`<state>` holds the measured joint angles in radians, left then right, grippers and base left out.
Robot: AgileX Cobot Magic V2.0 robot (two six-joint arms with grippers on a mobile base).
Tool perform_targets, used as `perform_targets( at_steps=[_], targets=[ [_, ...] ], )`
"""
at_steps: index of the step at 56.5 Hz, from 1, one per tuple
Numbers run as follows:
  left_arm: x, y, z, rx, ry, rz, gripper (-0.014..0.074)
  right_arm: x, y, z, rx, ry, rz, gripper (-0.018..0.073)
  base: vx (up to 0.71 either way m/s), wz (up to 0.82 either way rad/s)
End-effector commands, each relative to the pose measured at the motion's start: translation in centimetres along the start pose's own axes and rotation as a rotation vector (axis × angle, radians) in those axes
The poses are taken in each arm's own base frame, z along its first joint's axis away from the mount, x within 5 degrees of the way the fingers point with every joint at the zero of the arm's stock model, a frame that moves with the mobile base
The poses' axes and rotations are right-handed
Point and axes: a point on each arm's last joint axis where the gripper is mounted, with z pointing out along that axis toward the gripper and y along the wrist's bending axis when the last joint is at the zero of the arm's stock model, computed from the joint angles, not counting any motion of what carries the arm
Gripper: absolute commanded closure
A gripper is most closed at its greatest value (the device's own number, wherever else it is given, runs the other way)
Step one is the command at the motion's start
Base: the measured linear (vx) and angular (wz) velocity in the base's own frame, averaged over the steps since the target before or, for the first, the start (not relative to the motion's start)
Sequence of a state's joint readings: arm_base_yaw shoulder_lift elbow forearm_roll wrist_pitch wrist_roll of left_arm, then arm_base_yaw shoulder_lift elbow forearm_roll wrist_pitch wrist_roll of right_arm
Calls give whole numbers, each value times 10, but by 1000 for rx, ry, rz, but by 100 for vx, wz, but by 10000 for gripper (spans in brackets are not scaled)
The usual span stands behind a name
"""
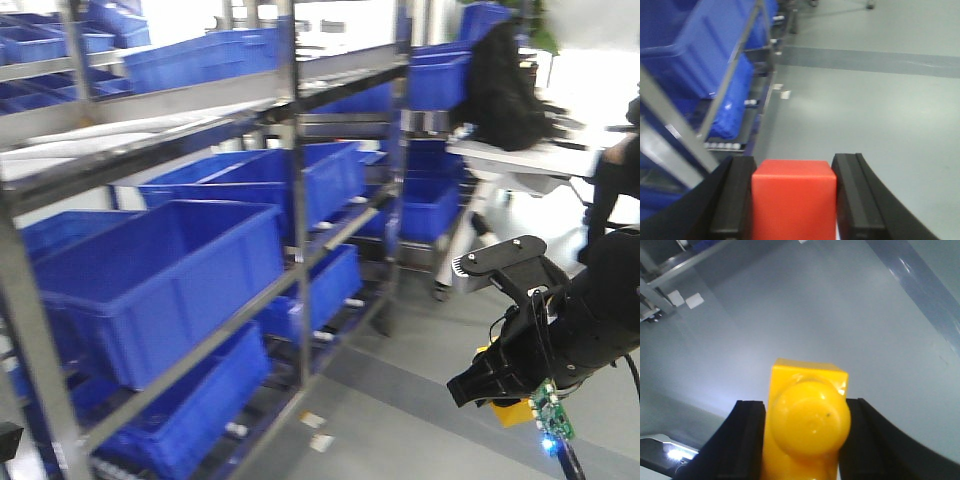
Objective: Pick red and yellow blocks into blue bin
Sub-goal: 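Drive the base to the blue bin holding both blocks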
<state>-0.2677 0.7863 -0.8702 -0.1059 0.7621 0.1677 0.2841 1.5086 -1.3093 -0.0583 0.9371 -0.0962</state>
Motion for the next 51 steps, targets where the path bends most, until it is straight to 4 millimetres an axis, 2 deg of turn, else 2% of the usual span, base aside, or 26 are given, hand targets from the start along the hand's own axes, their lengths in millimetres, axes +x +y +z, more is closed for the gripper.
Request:
perform_targets(
  at_steps=[1, 51],
  targets=[
    [-13, -1, -8, 2, -106, -2, 346, -8, -4, -21, 24, -108, -5, 287, 19, 49],
    [-13, -1, -8, 2, -106, -2, 346, -8, -4, -21, 24, -108, -5, 287, 13, 50]
  ],
)
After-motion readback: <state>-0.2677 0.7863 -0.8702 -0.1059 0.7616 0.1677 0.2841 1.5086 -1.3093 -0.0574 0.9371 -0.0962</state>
